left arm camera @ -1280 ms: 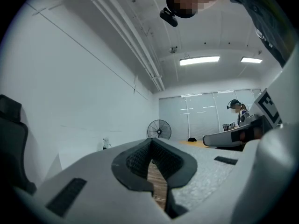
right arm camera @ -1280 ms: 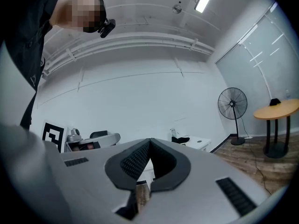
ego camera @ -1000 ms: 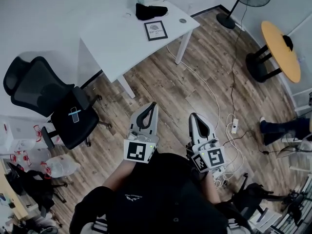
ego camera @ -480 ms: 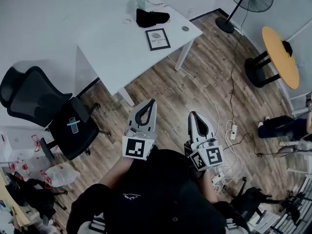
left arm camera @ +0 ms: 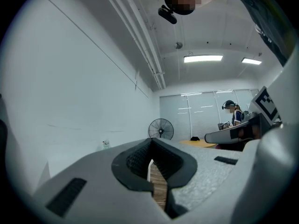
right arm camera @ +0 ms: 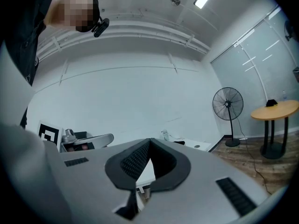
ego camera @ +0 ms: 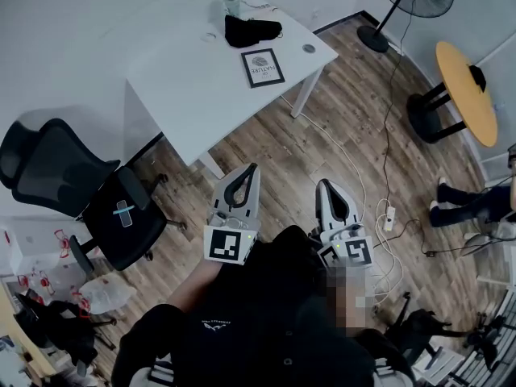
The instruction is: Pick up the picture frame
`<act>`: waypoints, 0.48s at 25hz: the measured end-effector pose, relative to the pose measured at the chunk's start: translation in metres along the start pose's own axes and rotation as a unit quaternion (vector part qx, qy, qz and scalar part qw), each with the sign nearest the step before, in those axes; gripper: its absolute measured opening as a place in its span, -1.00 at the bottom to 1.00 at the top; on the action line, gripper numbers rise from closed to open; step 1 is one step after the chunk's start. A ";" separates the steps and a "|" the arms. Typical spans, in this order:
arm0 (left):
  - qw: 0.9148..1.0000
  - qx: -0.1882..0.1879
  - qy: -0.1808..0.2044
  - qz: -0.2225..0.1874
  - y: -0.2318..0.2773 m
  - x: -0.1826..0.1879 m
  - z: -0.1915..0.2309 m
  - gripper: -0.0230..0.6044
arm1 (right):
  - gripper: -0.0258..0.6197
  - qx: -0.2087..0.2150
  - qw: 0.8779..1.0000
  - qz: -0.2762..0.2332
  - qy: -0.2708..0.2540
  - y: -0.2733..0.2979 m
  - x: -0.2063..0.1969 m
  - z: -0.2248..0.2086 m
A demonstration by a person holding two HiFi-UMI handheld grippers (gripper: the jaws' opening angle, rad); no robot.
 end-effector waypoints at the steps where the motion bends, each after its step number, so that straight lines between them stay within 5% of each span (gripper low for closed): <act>1: 1.000 0.002 0.000 0.003 0.002 -0.001 0.003 -0.91 | -0.92 0.001 1.000 0.000 0.000 0.004 0.000 -0.001; 12: 0.999 0.037 0.011 0.010 0.024 -0.007 0.023 -0.91 | -0.92 0.021 1.000 0.004 0.012 0.047 -0.003 -0.026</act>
Point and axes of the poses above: the fingertips, and each gripper's own axes: y forward along the fingers, z to its left, x out of its top, the point moved 8 cm from there along -y, backward along the fingers
